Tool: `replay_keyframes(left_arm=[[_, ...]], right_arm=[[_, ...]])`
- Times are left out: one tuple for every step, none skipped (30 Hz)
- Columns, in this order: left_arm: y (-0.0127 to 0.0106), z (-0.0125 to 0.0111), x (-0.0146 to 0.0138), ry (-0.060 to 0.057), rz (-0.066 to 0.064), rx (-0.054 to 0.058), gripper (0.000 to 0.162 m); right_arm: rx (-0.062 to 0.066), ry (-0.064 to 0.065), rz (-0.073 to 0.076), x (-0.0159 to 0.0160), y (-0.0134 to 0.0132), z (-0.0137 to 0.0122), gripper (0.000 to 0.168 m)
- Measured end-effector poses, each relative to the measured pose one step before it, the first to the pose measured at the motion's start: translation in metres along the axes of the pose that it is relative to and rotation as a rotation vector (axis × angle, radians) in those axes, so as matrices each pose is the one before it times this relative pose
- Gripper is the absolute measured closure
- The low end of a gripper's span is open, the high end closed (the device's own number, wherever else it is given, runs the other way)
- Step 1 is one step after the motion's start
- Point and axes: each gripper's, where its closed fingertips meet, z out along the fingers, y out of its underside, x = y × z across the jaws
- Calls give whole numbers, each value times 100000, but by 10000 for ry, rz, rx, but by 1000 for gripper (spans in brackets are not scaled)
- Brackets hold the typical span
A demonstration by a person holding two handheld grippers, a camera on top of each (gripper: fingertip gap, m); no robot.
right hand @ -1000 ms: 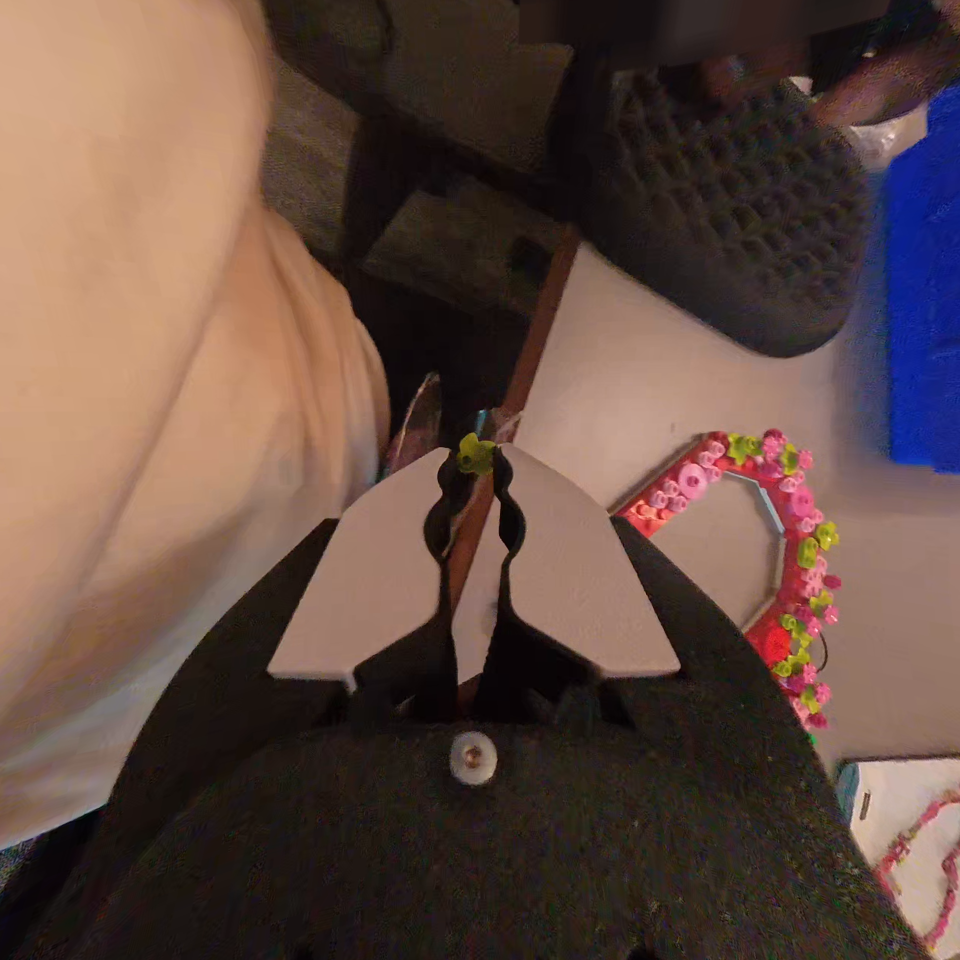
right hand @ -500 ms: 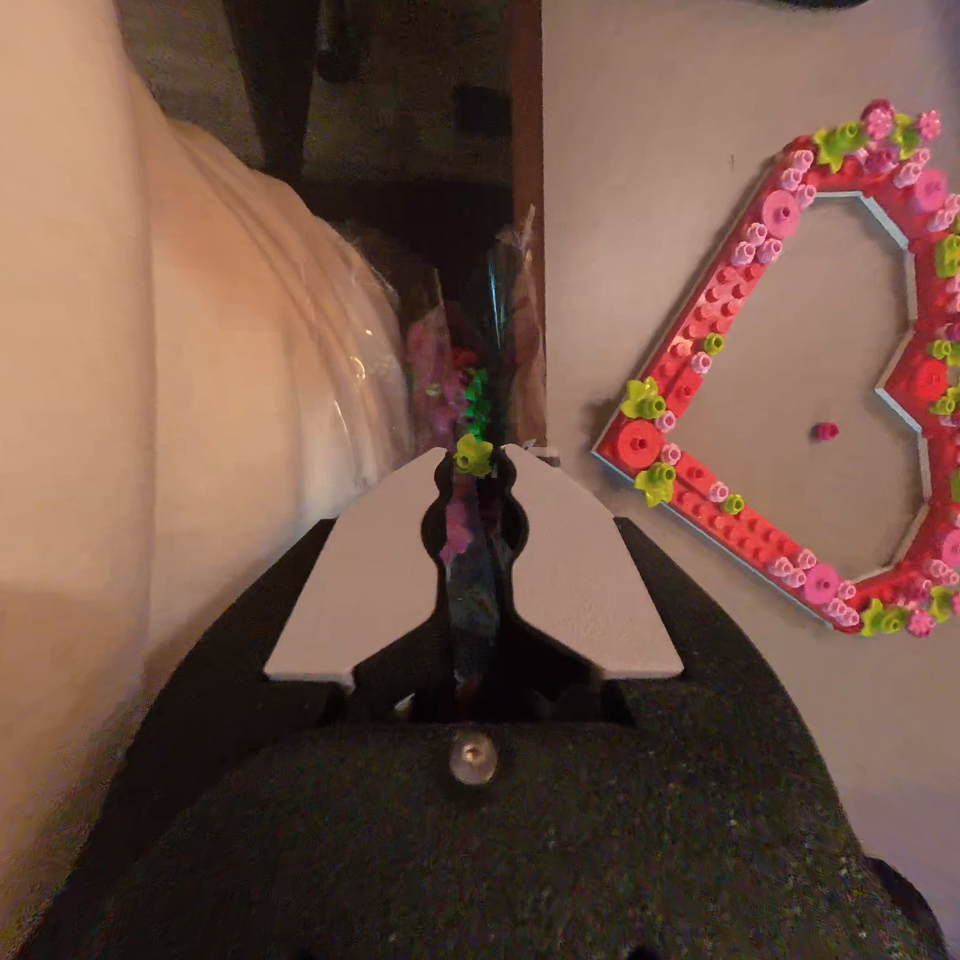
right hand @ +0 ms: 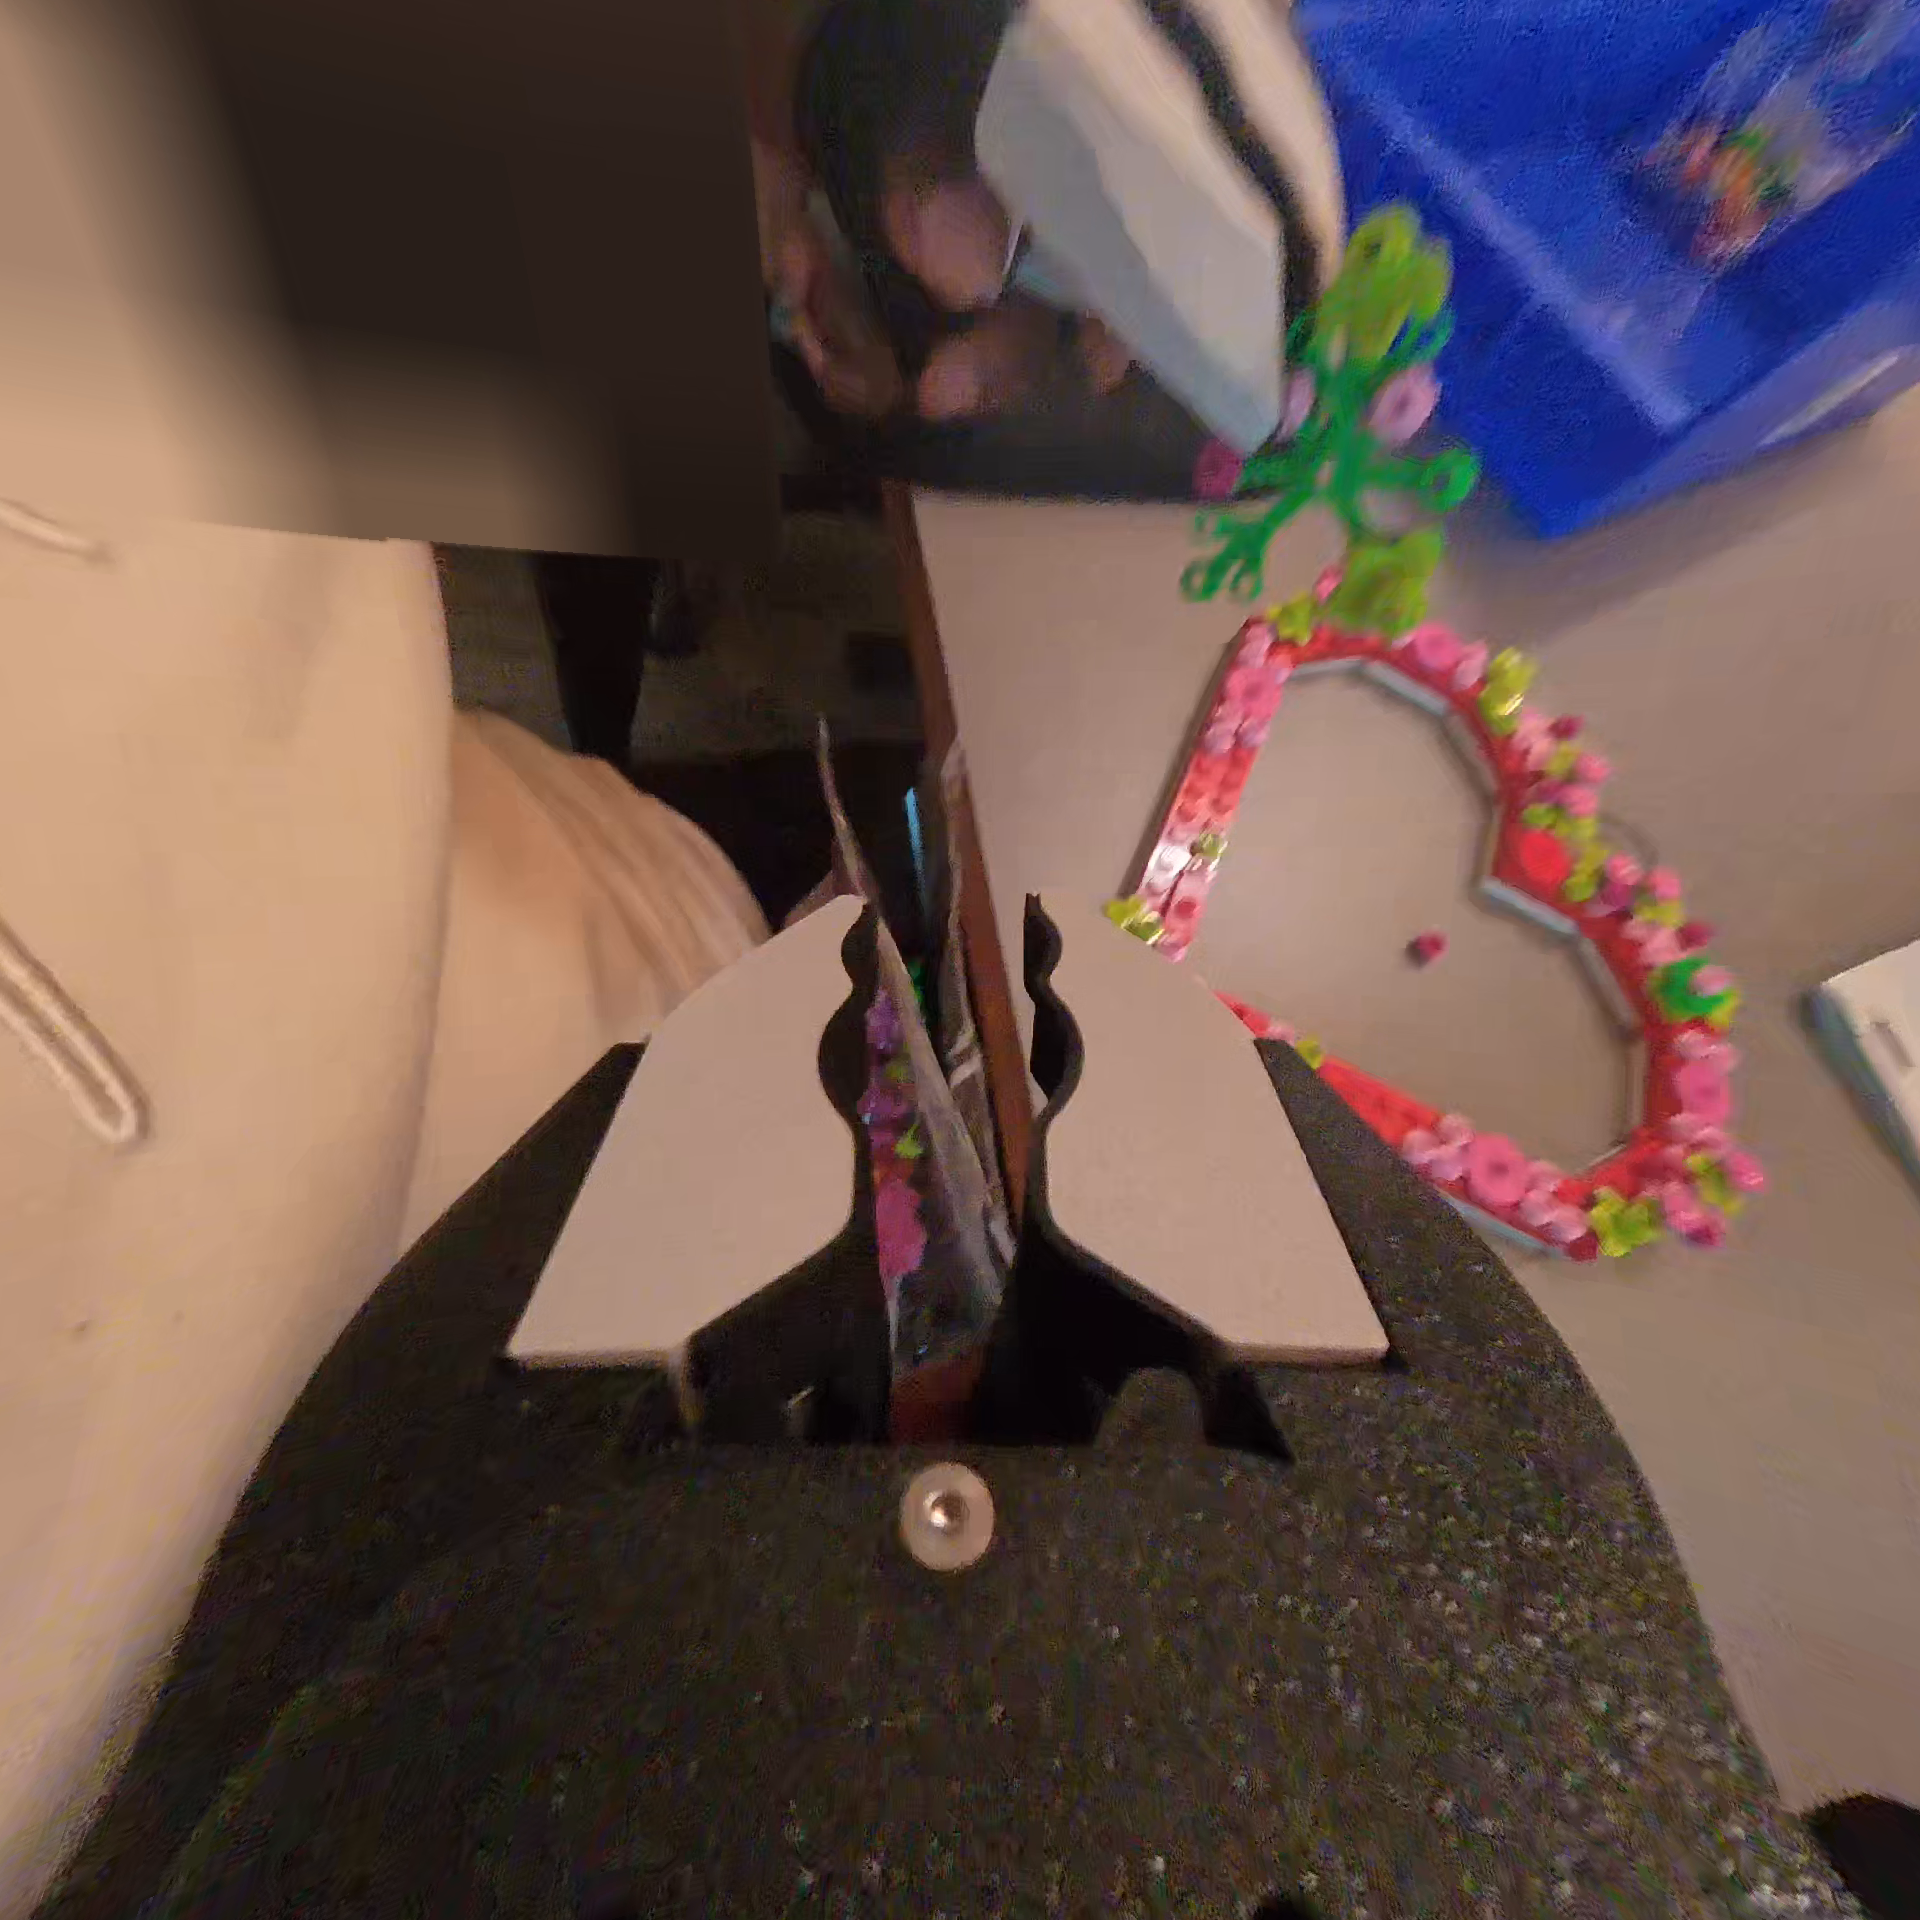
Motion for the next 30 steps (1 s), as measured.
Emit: replay_keyframes(left_arm=[[-122, 190, 83, 263, -482, 205, 156], [14, 170, 64, 233, -400, 65, 156], [122, 155, 112, 216, -217, -46, 156], [150, 133, 91, 133, -117, -79, 156], [151, 99, 71, 68, -39, -90, 156], [114, 68, 46, 15, 19, -65, 156], [34, 44, 7, -29, -7, -17, 156], [21, 44, -9, -26, -32, -2, 156], [-11, 30, -29, -23, -43, 14, 156], [-55, 42, -37, -22, -52, 52, 156], [-57, 47, 48, 39, -42, 57, 157], [-47, 54, 87, 71, -67, 42, 156], [-36, 43, 72, 57, -63, 36, 156], [37, 35, 59, 38, -13, -14, 156], [74, 20, -11, -19, 0, -38, 156], [30, -13, -80, -68, -4, -3, 157], [9, -1, -109, -82, -12, 15, 157], [-106, 3, -136, -111, 12, 109, 157], [-197, -4, -133, -137, 102, 163, 157], [-147, 30, -269, -268, 166, 95, 157], [-92, -51, -949, -744, 238, 48, 157], [27, -388, -2054, -1361, 778, -49, 157], [64, -429, -1552, -899, 608, -52, 157], [-401, -422, 12, 182, -71, 228, 157], [-651, -473, 644, 570, -196, 329, 157], [-280, -478, 90, 161, 72, 62, 157], [51, -484, -347, -117, 277, -190, 157], [-7, -456, -147, 12, 303, -128, 157], [-255, -417, 8, 72, 160, 74, 157], [-396, -380, -163, -118, 53, 206, 157]], right_arm=[[642, 399, -362, 789, -1452, -473, 142], [581, 503, -469, 924, -1400, -382, 142], [482, 405, -574, 732, -1197, -231, 142], [208, 346, -552, 703, -724, -53, 144], [-142, 327, -401, 785, -66, 124, 145], [-312, 348, -154, 935, 370, 158, 147], [-204, 375, 130, 985, 389, 135, 150], [-35, -2, 236, 373, 186, 133, 150], [-39, -93, 227, 79, 138, 126, 150], [-172, -7, 3, 1, 252, 149, 149], [-218, 87, -271, -57, 267, 167, 149], [-152, 140, -363, -95, 150, 173, 149], [-72, 36, -260, -249, 16, 149, 148], [-55, 15, -42, -183, -18, 127, 148], [-2, 79, 25, -6, -51, 69, 148], [-45, 202, -75, 261, 64, 27, 153], [4, 91, -138, 57, -52, -68, 154], [19, 173, -126, 108, -130, -108, 154], [114, 261, -148, 179, -274, -141, 154], [112, 238, -141, 147, -260, -49, 154], [107, 326, -237, 83, -295, -53, 154], [466, 236, -286, 50, -735, -219, 155], [543, 321, -254, 72, -910, -353, 155], [195, 196, -211, -22, -457, -218, 155], [33, -299, 218, -379, -60, -116, 155], [27, -960, 747, -1017, 217, -56, 155], [1, -1633, 969, -1766, 519, 31, 155], [-259, -1195, 991, -1200, 1011, 169, 155], [-360, -173, 405, -85, 1121, 206, 155], [-309, 45, -370, -76, 888, 261, 155]])
